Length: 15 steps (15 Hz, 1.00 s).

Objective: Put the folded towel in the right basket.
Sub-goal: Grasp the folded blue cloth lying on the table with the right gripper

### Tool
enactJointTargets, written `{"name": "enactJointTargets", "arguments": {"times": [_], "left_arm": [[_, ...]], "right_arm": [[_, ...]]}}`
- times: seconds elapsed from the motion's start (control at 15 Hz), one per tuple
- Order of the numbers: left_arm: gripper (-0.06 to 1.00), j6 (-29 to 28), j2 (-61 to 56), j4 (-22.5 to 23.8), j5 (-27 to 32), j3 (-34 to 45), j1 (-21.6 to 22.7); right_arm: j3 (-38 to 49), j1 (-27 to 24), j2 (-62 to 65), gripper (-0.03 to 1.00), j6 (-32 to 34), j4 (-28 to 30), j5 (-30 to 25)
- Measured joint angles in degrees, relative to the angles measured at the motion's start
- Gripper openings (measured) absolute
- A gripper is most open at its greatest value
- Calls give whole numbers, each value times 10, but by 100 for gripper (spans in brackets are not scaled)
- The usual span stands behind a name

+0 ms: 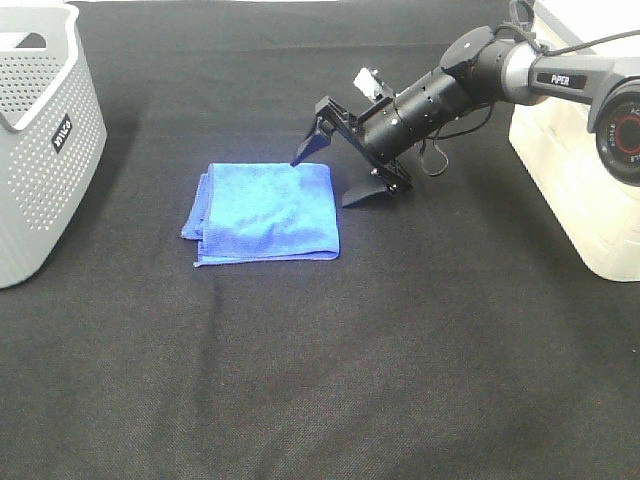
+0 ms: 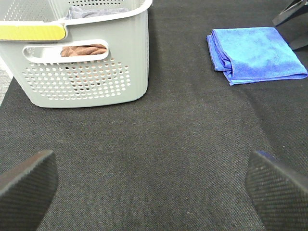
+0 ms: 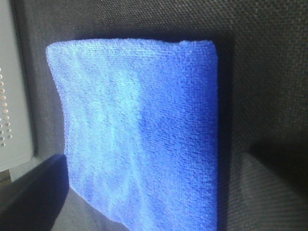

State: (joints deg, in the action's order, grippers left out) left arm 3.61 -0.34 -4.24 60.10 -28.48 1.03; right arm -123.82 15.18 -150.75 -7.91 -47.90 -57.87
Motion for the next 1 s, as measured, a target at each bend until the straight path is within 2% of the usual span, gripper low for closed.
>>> {"name": "enactJointTargets", "arguments": {"times": [0.33, 0.53, 0.6, 0.67, 0.73, 1.0], "left_arm": [[99, 0, 0, 0, 0, 0, 0], [99, 0, 0, 0, 0, 0, 0], [99, 0, 0, 0, 0, 0, 0], [99, 0, 0, 0, 0, 0, 0], [99, 0, 0, 0, 0, 0, 0], [99, 0, 0, 0, 0, 0, 0]], "right_arm": [[-13, 6, -19, 92, 25, 7, -9], [-17, 73, -41, 84, 28, -44, 43], [-17, 93, -44, 79, 28, -56, 61], [-17, 113, -47, 69, 28, -61, 78], [-17, 113, -47, 69, 28, -61, 78], [-17, 118, -54, 29, 30, -56, 85]]}}
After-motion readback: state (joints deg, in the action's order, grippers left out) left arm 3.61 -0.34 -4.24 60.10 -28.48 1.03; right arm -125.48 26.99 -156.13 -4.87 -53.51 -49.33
